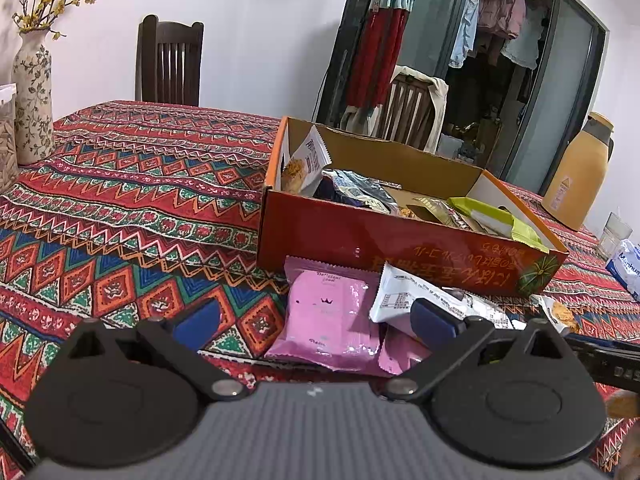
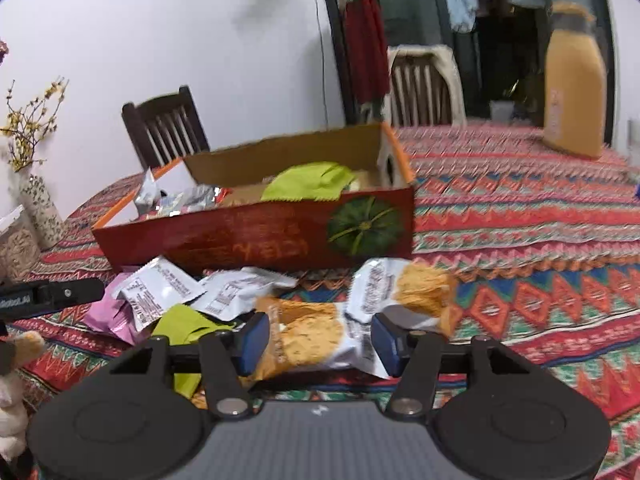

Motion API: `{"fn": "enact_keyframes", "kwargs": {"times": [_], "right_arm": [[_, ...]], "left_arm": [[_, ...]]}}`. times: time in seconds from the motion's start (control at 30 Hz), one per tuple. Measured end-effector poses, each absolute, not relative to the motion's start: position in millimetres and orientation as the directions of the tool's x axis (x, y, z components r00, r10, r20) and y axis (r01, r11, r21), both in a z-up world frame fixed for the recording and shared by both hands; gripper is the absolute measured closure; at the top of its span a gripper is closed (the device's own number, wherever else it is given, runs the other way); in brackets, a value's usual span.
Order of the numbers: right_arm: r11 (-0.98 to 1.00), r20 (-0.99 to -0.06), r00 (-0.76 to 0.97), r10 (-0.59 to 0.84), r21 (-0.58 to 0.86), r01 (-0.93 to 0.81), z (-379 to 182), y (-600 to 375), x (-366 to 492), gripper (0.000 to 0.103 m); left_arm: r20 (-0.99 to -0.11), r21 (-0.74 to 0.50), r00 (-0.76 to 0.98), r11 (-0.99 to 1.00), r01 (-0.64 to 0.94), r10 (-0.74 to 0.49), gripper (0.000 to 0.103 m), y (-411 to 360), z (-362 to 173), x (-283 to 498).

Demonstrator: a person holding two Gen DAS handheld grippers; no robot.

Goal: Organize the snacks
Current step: 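Grasp the white cookie packet with the right gripper while the left grasps a green bar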

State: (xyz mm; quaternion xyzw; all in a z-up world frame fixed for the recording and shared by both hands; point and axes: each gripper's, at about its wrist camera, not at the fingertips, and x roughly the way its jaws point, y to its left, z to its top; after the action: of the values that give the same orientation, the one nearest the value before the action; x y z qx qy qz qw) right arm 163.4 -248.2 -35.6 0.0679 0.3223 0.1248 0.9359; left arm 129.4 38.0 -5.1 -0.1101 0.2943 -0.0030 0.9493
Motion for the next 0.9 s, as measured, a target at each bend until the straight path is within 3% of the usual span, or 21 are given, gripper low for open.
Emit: {"fn": "enact_keyframes", "kwargs": {"times": [0.2, 0.33, 0.57, 0.6, 0.63, 0.9], "right_arm": [[0.965, -0.615, 0.746, 0.256, 0.213, -0.155, -46, -246, 181, 0.034], [0.971, -0.616, 0.751, 0.237, 0.185, -0.155, -50, -241, 182, 0.034], [0.976, -0.596, 0.774, 0.216, 0.111, -0.187, -51, -232, 172, 0.068], [0.975, -0.589, 0.778, 0.219, 0.105, -0.195, -50, -231, 170, 0.076], [0.975, -0.583, 0.782, 0.22, 0.099, -0.2, -50, -230, 168, 0.091], [0.975, -0.507, 0.833, 0.223, 0.102, -0.199, -42, -232, 145, 0.091]], "left_arm": [[-0.56, -0.215, 0.825, 0.975, -0.055, -0.077, 0.0, 39, -6, 130], [-0.56, -0.216, 0.825, 0.975, -0.056, -0.076, 0.0, 39, -6, 130], [-0.562, -0.216, 0.824, 0.975, -0.058, -0.076, 0.0, 39, -6, 130], [-0.563, -0.217, 0.823, 0.974, -0.058, -0.076, 0.0, 39, -6, 130], [-0.564, -0.218, 0.822, 0.974, -0.058, -0.078, 0.0, 39, -6, 131], [-0.572, -0.221, 0.817, 0.973, -0.06, -0.079, 0.0, 39, -8, 132]]}}
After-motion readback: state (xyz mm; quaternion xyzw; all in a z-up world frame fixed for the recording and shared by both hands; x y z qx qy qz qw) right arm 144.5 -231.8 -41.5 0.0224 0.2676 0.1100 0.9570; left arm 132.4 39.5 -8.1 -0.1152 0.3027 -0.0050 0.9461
